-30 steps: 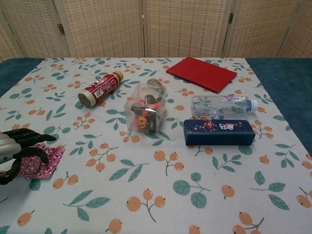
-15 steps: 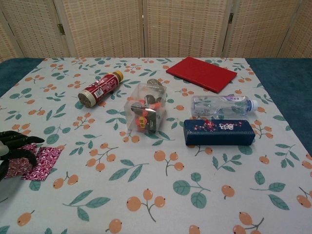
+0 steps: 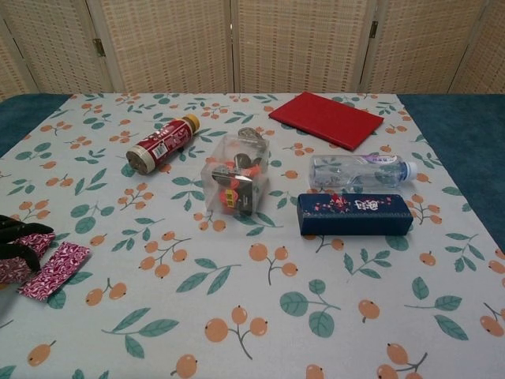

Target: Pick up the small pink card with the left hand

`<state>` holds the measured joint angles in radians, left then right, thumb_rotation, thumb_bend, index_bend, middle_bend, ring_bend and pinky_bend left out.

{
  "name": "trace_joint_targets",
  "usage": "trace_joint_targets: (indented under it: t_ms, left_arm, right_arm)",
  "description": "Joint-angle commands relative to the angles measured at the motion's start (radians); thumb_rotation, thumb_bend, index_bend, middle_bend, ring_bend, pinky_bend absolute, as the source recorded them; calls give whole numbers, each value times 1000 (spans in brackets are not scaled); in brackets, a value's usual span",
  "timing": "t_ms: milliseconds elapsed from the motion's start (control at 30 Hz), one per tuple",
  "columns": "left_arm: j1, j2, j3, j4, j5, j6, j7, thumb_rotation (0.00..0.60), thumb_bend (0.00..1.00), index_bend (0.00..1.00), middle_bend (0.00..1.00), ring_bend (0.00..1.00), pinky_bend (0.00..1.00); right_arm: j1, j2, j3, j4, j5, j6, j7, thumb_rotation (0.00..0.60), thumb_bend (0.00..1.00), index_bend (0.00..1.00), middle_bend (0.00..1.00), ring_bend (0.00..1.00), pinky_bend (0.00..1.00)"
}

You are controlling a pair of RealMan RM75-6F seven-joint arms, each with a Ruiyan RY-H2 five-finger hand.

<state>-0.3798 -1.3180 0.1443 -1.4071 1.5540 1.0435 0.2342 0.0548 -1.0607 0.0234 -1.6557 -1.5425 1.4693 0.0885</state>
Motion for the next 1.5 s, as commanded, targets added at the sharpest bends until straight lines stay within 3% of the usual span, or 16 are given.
trace_joint_targets:
  t_ms: [33, 667, 767, 867, 1000, 1200, 1500]
  left_arm:
    - [2, 2, 1, 4, -3, -2, 2, 94, 924, 298, 0, 0, 0]
    - [-1, 10, 0, -37, 25, 15, 3, 90, 925, 280, 0, 0, 0]
    - [-6, 31, -7, -66, 21, 16, -21, 121, 915, 255, 0, 0, 0]
    - [-9, 53, -18, -86, 20, 30, -57, 190, 844, 233, 0, 0, 0]
    - [-7, 71, -30, -106, 14, 46, -74, 265, 645, 203, 0, 0, 0]
    - [-7, 65, -32, -140, 12, 44, -52, 269, 414, 160, 0, 0, 0]
    - [-39, 20, -58, -197, -48, -27, 68, 264, 357, 138, 0, 0, 0]
  right_arm:
    - [-1, 0, 0, 0, 0, 2, 0, 600, 270, 149, 45, 30, 0]
    - [-6, 0, -2, 5, -4, 10, 6, 600, 269, 149, 45, 30, 0]
    - [-7, 1, -3, 5, -4, 12, 7, 600, 270, 149, 45, 30, 0]
    - [-8, 0, -3, 6, -6, 12, 8, 600, 270, 149, 44, 30, 0]
    - [-7, -1, -3, 9, -6, 10, 10, 600, 270, 149, 45, 29, 0]
    - [-6, -3, -4, 18, -5, 7, 17, 600, 270, 149, 45, 28, 0]
    - [-6, -5, -4, 35, -1, 3, 37, 600, 271, 149, 45, 29, 0]
